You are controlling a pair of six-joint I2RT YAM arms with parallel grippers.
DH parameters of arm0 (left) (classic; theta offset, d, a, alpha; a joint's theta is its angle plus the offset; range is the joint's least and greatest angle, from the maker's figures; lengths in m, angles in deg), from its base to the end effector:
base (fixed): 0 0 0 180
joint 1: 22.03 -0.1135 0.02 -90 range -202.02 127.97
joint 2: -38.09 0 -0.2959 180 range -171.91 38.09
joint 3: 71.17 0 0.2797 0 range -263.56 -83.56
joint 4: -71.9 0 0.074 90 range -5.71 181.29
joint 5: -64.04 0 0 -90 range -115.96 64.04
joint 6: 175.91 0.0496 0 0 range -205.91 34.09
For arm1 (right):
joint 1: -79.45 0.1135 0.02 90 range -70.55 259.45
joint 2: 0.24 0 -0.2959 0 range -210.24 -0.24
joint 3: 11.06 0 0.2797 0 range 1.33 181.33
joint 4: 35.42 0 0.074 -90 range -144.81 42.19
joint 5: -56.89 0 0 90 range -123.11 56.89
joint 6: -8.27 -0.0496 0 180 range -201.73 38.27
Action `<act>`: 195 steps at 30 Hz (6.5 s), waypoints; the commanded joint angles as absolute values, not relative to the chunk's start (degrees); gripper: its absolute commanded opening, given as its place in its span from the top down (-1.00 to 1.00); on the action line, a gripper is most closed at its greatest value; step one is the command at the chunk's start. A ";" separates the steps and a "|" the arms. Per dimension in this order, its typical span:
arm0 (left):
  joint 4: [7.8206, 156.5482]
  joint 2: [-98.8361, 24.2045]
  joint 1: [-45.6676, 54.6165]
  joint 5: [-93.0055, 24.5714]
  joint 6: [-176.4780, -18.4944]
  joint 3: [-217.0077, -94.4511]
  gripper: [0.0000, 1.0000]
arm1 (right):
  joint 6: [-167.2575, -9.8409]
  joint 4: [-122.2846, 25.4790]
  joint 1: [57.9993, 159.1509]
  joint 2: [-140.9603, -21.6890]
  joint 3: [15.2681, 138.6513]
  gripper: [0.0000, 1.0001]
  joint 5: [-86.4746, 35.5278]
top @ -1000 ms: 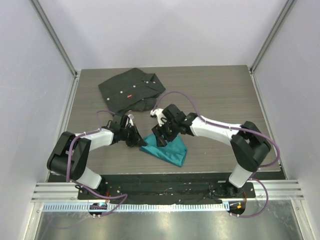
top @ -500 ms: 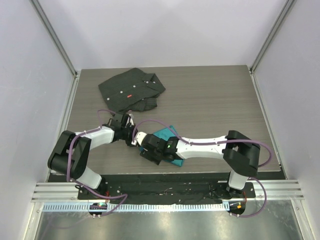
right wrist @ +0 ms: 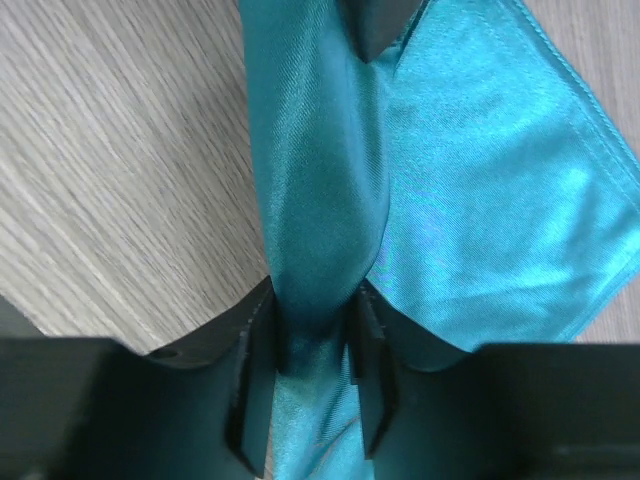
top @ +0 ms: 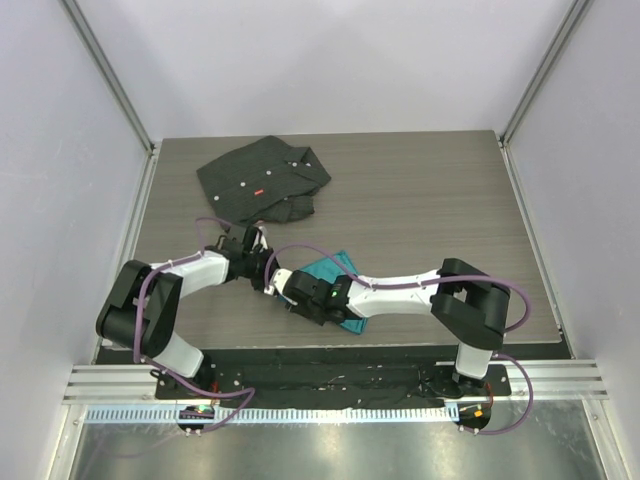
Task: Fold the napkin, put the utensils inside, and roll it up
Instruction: Roll the napkin with the utensil
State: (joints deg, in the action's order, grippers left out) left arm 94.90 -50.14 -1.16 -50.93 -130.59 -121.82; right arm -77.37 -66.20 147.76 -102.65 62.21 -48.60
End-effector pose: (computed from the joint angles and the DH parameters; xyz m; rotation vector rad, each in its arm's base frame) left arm 0.2644 -0.1232 0.1351 -0.4182 2.7727 -0.9190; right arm 0.1561 0.3565 0.1609 -1.4396 2.1150 0.0688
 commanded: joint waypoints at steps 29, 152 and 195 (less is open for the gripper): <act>86.05 -35.65 -7.17 -52.14 -129.50 -112.65 -0.34 | -84.81 -64.60 124.10 -114.50 65.57 0.50 15.14; 86.29 -36.43 -6.91 -49.43 -130.38 -110.19 0.92 | -86.65 -83.84 125.86 -121.36 87.37 0.00 -2.70; 95.98 -45.05 -6.91 -50.74 -127.39 -118.28 1.00 | -71.36 -71.45 137.10 -103.34 72.17 -0.34 -24.24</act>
State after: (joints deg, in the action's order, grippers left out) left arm 94.03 -44.15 -6.78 -50.18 -128.91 -116.58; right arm -72.50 -71.16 136.31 -103.53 70.84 -23.62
